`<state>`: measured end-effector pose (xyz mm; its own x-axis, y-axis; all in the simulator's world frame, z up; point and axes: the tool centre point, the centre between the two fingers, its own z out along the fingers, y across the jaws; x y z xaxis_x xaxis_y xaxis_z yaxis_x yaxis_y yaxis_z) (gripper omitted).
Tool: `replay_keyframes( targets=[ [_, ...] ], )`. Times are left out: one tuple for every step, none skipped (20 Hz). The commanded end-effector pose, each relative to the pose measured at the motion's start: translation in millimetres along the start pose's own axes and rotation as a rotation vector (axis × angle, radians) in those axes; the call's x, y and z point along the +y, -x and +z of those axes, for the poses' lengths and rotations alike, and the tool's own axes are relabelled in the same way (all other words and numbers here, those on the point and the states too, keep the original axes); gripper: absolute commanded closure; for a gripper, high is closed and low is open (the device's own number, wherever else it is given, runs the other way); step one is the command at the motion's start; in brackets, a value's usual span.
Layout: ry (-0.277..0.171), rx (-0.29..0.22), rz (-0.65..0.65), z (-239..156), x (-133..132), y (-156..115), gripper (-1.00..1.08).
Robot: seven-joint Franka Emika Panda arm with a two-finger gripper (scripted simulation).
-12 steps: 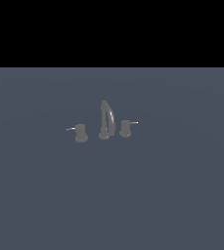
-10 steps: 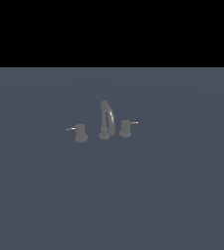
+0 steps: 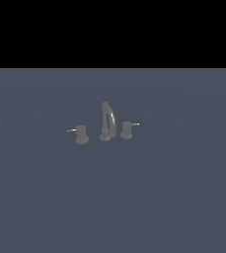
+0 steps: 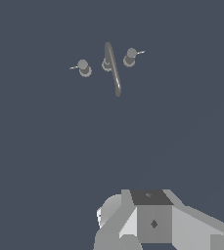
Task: Turn on the faucet by rotating a designated handle.
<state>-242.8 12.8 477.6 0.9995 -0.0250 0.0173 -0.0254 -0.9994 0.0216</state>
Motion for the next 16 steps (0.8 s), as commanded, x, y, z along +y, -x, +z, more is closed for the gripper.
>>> replay_keyframes(
  targets=[
    [0.0, -0.001, 0.03, 10, -4, -8, 1.08],
    [-0.001, -0.002, 0.045, 15, -6, -12, 1.08],
    [-0.001, -0.002, 0.061, 20, -8, -16, 1.08],
    [-0.001, -0.002, 0.078, 25, -10, -21, 1.08],
    [-0.001, -0.003, 0.095, 31, -12, -25, 1.08],
    [-0.002, -0.003, 0.114, 36, -14, -30, 1.08],
    [-0.002, -0.004, 0.133, 43, -16, -36, 1.08],
    [-0.002, -0.004, 0.153, 49, -18, -41, 1.08],
    [-0.003, -0.005, 0.174, 56, -20, -47, 1.08],
    [-0.003, -0.005, 0.195, 63, -22, -53, 1.08],
    [-0.004, -0.006, 0.217, 70, -24, -60, 1.08],
    [-0.004, -0.006, 0.24, 77, -25, -66, 1.08],
    [-0.004, -0.007, 0.263, 84, -27, -73, 1.08],
    [-0.005, -0.007, 0.286, 91, -29, -80, 1.08],
    [-0.005, -0.008, 0.308, 99, -30, -86, 1.08],
    [-0.006, -0.008, 0.329, 105, -31, -93, 1.08]
  ],
)
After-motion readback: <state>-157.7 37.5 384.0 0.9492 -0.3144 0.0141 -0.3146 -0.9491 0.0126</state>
